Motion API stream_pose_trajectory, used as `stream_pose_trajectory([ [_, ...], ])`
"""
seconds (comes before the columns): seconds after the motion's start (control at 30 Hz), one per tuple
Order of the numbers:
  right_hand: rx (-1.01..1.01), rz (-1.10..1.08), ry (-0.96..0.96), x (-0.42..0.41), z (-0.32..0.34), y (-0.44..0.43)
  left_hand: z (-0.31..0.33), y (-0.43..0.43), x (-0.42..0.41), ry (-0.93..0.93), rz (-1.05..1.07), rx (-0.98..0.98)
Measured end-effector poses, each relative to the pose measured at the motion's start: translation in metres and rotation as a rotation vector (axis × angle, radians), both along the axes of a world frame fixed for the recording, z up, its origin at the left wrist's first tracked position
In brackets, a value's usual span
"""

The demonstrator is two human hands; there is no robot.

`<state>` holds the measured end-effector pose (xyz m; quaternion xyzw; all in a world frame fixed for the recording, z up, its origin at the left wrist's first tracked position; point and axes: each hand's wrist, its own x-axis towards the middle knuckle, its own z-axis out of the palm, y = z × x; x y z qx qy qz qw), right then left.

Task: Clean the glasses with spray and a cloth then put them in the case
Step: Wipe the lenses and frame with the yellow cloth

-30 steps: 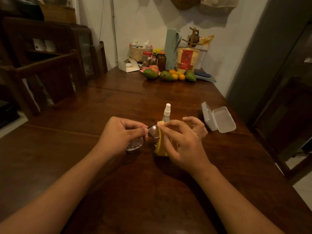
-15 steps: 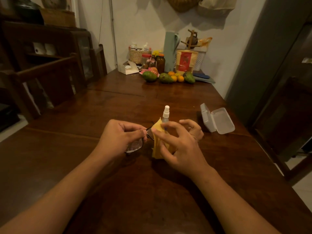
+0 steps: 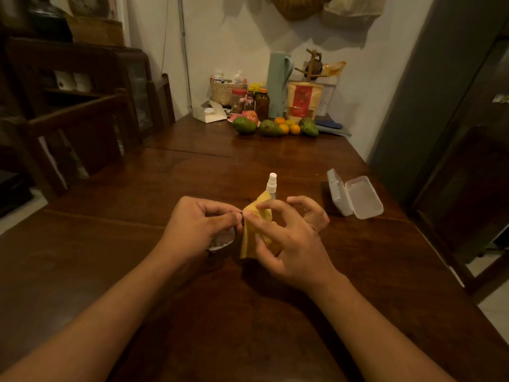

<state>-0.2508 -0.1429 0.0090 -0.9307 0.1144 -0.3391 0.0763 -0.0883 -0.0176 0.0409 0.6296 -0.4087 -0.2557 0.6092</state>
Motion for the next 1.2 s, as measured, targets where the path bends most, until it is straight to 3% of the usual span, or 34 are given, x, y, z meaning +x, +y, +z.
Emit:
stream_pose_trajectory([
  [0.27, 0.013, -0.053, -0.008, -0.004, 0.001, -0.007, -0.002, -0.002, 0.001, 0.020, 0.022, 0.004],
  [0.43, -0.124, -0.032, -0.066, 0.001, -0.002, -0.003, -0.002, 0.000, 0.001, 0.008, 0.018, 0.014],
  [0.67, -0.048, -0.028, -0.082, -0.003, -0.003, -0.012, -0.001, -0.002, -0.001, 0.035, 0.027, 0.012],
  [0.97, -0.221, -0.005, -0.113, 0.001, -0.006, -0.010, -0.002, -0.002, -0.002, 0.043, 0.027, 0.035],
  [1.2, -0.174, -0.084, -0.146, -0.002, -0.005, -0.017, 0.000, -0.001, -0.003, 0.056, 0.058, 0.027],
])
